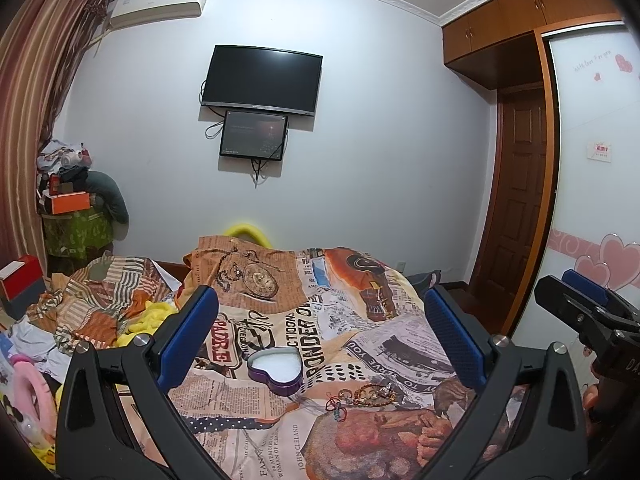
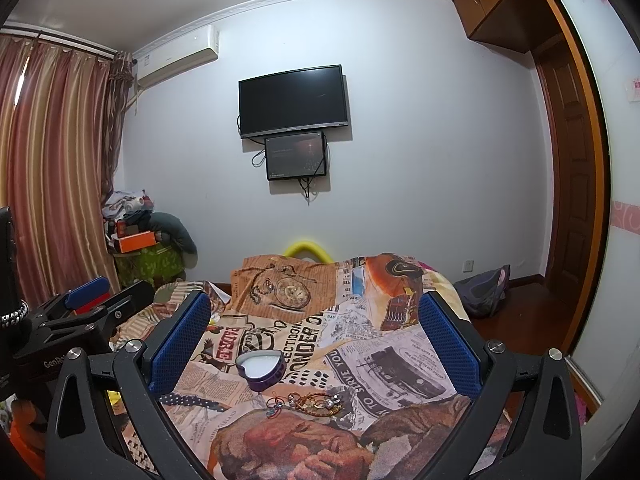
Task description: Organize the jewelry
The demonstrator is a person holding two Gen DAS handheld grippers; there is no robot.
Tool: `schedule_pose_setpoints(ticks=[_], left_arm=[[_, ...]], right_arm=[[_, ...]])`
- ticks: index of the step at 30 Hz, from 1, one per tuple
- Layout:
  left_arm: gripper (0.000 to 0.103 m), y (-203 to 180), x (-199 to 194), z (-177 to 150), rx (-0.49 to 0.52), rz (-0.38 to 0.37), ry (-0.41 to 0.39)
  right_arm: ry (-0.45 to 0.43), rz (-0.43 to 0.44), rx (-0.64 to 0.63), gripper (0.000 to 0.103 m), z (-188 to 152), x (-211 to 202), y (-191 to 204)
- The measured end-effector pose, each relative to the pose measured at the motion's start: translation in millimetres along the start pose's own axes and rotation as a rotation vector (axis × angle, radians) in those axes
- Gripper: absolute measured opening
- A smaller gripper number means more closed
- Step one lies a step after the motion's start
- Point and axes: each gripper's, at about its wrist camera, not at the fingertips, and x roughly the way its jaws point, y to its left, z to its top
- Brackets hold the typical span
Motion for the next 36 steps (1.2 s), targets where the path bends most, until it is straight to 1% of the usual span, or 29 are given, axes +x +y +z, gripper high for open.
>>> schedule_pose_setpoints(ticks=[26,36], left_arm=[[0.103,-4.7,0.3,3.1,0.012,-0.009,0.001],[0.103,-5.5,2.4,3.9,0.014,-0.009,0.007]], right_arm=[[0.009,0.001,0.004,0.103,-0.7,1.8,-2.5],[0.018,0.002,0.009,0.103,-8.7,7.9,-3.4]])
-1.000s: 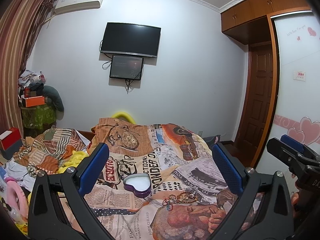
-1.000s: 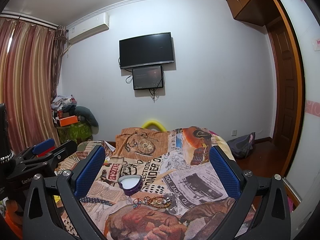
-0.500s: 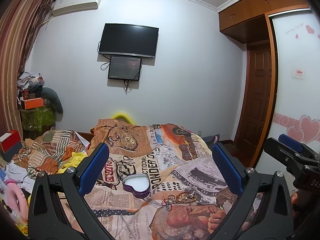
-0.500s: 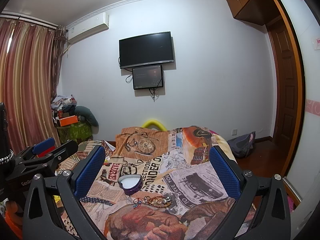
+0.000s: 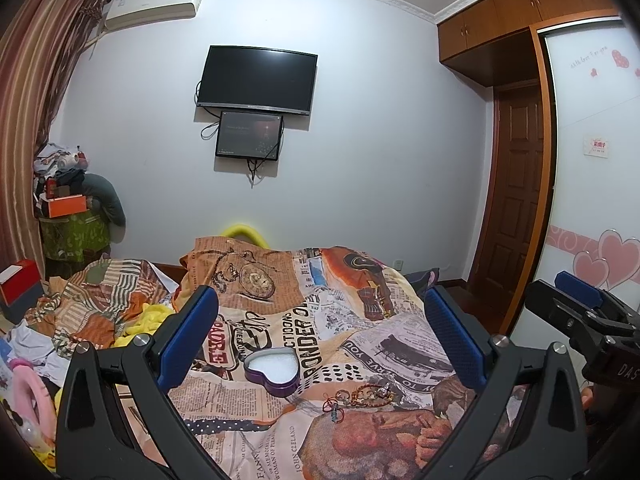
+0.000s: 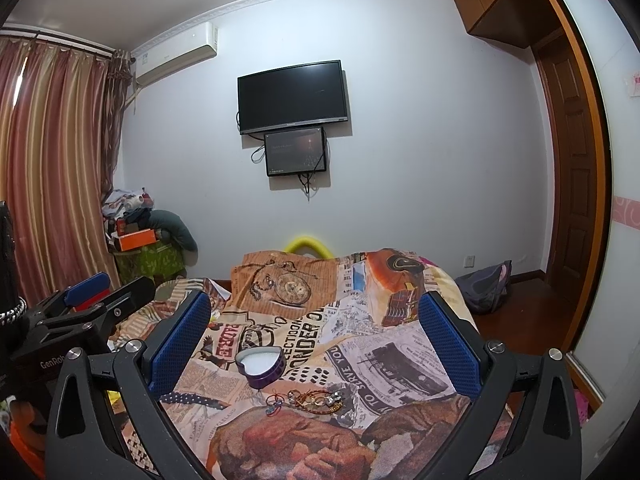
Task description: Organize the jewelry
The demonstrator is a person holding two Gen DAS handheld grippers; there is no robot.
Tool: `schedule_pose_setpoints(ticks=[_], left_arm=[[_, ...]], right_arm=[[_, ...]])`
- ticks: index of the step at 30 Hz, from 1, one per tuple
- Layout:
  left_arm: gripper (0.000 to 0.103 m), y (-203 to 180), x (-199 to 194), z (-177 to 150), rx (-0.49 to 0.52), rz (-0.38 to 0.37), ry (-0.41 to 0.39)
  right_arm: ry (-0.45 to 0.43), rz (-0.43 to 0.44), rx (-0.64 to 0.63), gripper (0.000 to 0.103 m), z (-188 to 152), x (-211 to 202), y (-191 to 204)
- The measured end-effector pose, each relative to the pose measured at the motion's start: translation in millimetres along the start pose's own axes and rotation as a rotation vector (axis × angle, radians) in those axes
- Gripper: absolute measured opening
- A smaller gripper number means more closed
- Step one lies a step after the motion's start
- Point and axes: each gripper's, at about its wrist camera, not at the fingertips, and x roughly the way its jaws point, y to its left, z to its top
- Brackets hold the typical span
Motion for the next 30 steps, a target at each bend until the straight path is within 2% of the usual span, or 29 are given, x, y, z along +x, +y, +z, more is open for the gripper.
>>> schedule_pose_setpoints(ticks=[9,16,22,30], left_arm=[[0.103,3.1,14.6,-1.9,0.002,0.007,0.026],[0.103,6.4,40.1,-12.7,0.009,0.013,0.085],[0.103,10.7,74.9,-29.1,0.011,0.035,0.169],[0.103,24.5,129.2,-65.2,0.012,0.066,0.341]], right_arm=[[0.024,-0.004,0.009,0.103,-2.8,8.5,-5.1],[0.066,-0.020,0.022,0.103,-9.1,22.9,-14.6],[0.125,-0.048,0.025,0.103,-20.9,42.2,-29.0],[0.265,-0.080,0.035,0.103,-47.2,77.9,-55.0]])
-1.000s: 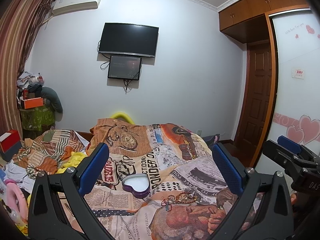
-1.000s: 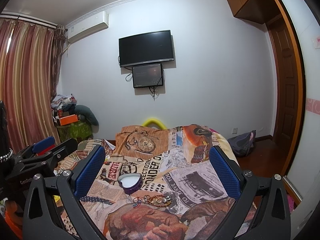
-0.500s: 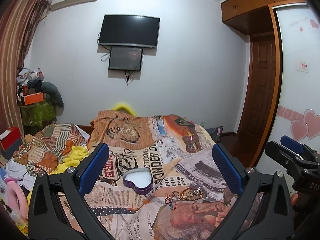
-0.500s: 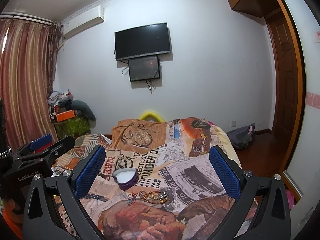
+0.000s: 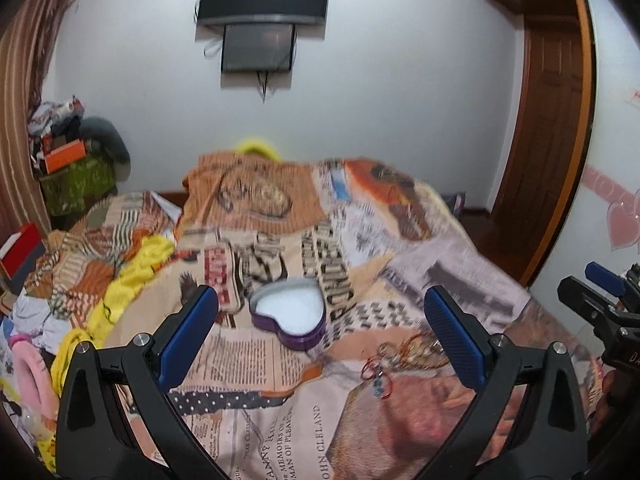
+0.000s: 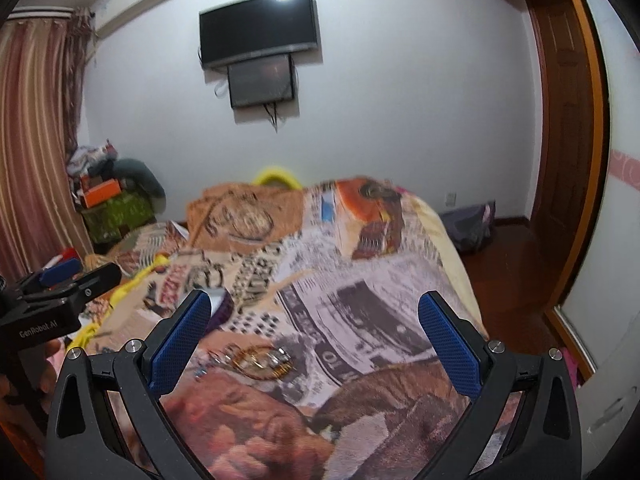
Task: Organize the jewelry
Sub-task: 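Grasp the red-string charm with the left gripper while the right gripper grasps a silver ring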
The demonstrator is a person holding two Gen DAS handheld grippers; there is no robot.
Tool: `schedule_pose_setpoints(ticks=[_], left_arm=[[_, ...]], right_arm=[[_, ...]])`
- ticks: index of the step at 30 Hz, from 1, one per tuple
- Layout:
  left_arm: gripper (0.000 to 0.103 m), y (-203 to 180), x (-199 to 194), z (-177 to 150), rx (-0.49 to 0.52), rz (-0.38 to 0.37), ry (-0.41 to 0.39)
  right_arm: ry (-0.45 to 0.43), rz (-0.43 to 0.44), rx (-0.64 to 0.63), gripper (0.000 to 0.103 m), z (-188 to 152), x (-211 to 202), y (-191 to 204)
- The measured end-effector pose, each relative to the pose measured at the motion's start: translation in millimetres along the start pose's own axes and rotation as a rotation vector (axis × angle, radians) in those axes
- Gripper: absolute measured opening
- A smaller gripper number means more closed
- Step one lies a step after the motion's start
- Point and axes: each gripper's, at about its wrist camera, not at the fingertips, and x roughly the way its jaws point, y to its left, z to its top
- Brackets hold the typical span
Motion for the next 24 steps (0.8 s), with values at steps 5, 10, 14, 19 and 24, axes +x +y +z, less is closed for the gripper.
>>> schedule_pose_setpoints(ticks=[5,10,14,19,24], left_arm=[[0.095,2.0,37.0,-17.9,0.012,-0.016,0.125],[0.082,3.1,62.8,-34.1,0.016,-0.030,0.213],[0.071,3.4,75.2,-41.7,0.014,-0.057,0.262],[0.056,1.7,83.0,-43.1,0.023,-0.099,0.291],[0.046,-4.6,85.2,-44.3,0.031,-0.171,0.307]], right_arm=[[0.099,-0.004,-0.018,0.103,-9.6,24.3,-10.8],[0.187,0.033,-0.021,0.103,-21.5,45.5,-19.9],[0.239,0.093,-0.017,0.096,-24.3,60.4,-22.2],[0.298,0.190,-0.033,0.084,-23.0,76.0,-15.8],[0.359,0.250,-0.063,0.070,-23.7,95.6,-9.5]])
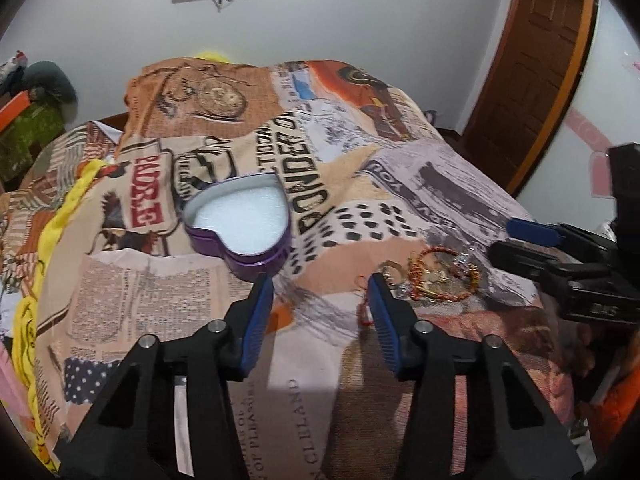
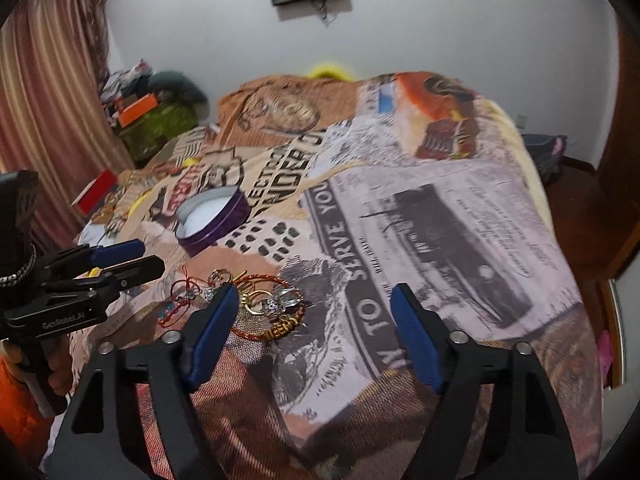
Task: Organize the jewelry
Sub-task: 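Grasp the red-string charm with the left gripper while the right gripper grasps a silver ring, then carry both items over the purple heart tin and open both grippers inside it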
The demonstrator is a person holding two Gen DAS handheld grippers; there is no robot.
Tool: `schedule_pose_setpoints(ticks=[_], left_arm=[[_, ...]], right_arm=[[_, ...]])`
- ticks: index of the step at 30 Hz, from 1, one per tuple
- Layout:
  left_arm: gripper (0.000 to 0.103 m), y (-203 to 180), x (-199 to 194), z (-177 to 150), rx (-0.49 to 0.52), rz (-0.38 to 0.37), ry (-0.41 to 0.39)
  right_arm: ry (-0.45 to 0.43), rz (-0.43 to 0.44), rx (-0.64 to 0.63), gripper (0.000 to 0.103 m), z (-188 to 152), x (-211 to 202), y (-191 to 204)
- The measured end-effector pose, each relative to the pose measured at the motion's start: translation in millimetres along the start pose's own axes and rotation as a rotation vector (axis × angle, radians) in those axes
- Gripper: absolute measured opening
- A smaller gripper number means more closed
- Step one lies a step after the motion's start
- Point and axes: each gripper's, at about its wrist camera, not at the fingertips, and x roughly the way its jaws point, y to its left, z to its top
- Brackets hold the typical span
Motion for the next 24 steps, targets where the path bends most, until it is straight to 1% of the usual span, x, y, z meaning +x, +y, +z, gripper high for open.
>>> schedule_pose_setpoints(ticks=[2,4,6,8,11,12,13,15,17,19,20,24], left_arm=[[0.042,-2.1,3.4,-0.5,0.003,-0.017,0.011],[0.034,-2.6,8.0,-1.2,-0.002,-0.041,0.029],[0.030,-0.7,13.1,-2.2,-0.018,-0.081,0.048],[0.028,2.1,17.6,-3.2,-0.042,-0.108,0.064],[0.024,3.6,20.6,-4.6,-0.057,-0.121,0.066],[0.021,3.6,21.2,-4.8,-0.061,-0.131,0.066],[0.015,3.3,21.8,-5.1,-0.063,-0.138,0.067],[0.009,1.1,23.2,-6.4,-0.060,-0.153,0.073],[0.006,-0.7,23.4,-7.4,-0.053,-0.152,0.072],[0.002,-2.9,23.4,-7.4,-0.048,-0.151,0.071],[0.001,-3.4,23.1,-7.2,-0.048,-0.153,0.069],[0.000,-5.3,16.1,-4.8,-0.048,-0.155,0.049]], right_arm=[[0.027,0.014,-0.012,0.068,1.8,7.2,0.5],[0.046,0.027,-0.021,0.066,1.1,11.7,1.4],[0.063,0.033,-0.034,0.064,1.1,16.3,2.4],[0.081,0.036,-0.050,0.060,1.1,21.2,4.5],[0.097,0.034,-0.066,0.059,1.1,26.7,6.9],[0.099,0.033,-0.068,0.058,0.3,28.0,7.7],[0.102,0.035,-0.071,0.053,-0.3,29.8,8.6],[0.111,0.034,-0.079,0.047,-0.7,32.3,9.8],[0.108,0.029,-0.089,0.043,-0.8,33.1,11.3],[0.107,0.026,-0.093,0.031,-0.3,33.5,11.9],[0.109,0.029,-0.095,0.027,0.0,34.1,12.0],[0.104,0.031,-0.098,0.027,0.6,33.1,12.5]])
